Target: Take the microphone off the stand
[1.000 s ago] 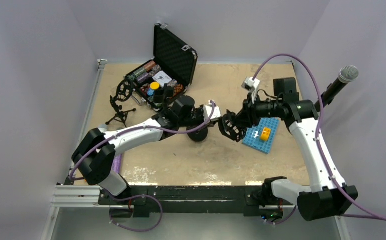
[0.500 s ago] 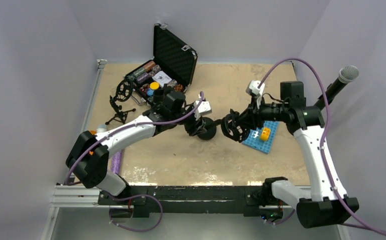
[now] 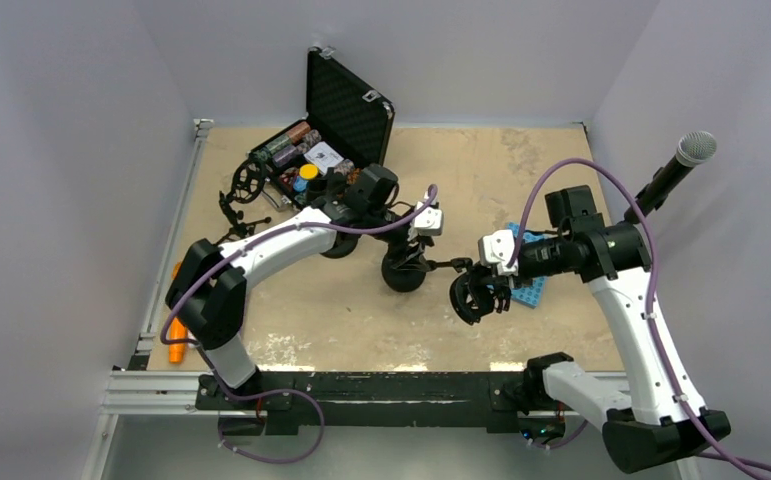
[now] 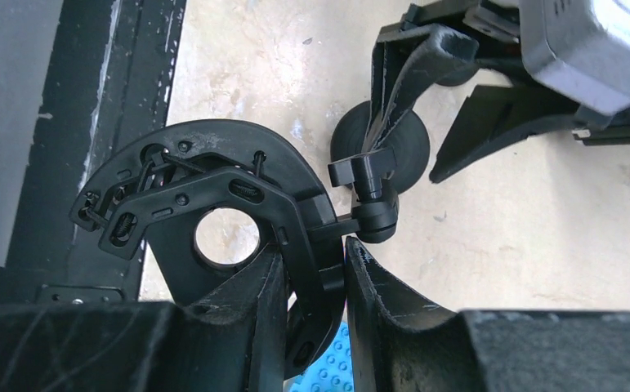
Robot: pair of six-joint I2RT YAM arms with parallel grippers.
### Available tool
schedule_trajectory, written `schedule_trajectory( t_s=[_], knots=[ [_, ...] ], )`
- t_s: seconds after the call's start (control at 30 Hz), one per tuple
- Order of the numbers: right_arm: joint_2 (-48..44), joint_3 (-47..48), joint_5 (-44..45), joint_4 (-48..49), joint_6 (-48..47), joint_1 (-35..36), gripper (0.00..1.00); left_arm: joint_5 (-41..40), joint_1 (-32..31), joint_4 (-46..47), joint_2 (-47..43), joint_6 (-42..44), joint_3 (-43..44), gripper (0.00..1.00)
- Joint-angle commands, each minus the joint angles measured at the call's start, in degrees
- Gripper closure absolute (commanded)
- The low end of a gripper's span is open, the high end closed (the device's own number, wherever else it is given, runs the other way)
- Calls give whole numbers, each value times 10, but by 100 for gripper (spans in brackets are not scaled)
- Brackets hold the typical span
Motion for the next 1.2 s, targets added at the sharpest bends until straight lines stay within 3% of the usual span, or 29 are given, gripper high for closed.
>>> schedule_trajectory(
  t_s=[0.0, 0.13, 0.2, 0.27, 0.37, 0.4, 0.5, 0.57, 0.63, 0.67, 0.73, 0.83, 0.93, 1.07, 1.17],
  knots=[
    [-16, 14, -23, 17, -76, 10, 99, 70, -11, -111, 27, 109, 70, 40],
    [-18, 8, -21, 33, -60, 11, 100, 77, -12, -163, 28, 154, 65, 45],
    [-21, 1, -26, 59, -28, 11, 100, 76, -13, -163, 28, 158, 56, 52],
    [-22, -4, -31, 89, 21, 11, 100, 61, -17, -146, 32, 146, 50, 73],
    [-11, 1, -41, 116, 105, 11, 100, 27, -19, -66, 24, 88, 25, 96],
    [-6, 5, -46, 140, 165, 11, 100, 11, -20, -30, 19, 62, 13, 100],
    [15, 31, 8, 245, 429, 11, 100, -74, -21, 135, -15, -56, -46, 100],
    [50, 81, 62, 266, 662, 11, 100, -203, -22, 265, -45, -170, -96, 100],
    [78, 126, 100, 247, 829, 10, 100, -343, -32, 299, -60, -238, -109, 100],
    [71, 121, 105, 257, 867, 10, 100, -363, -34, 282, -59, -263, -99, 100],
    [64, 129, 136, 253, 865, 26, 100, -350, -33, 235, -43, -301, -67, 98],
    [75, 151, 181, 227, 811, 34, 100, -327, -33, 195, -47, -326, -48, 62],
    [80, 152, 205, 216, 721, 33, 100, -276, -28, 155, -86, -301, -65, 43],
    [112, 216, 139, 116, 550, 34, 100, -209, -15, 38, -151, -242, -78, 38],
    [130, 259, 131, 50, 456, 34, 100, -206, -7, -20, -206, -212, -94, 38]
  ],
)
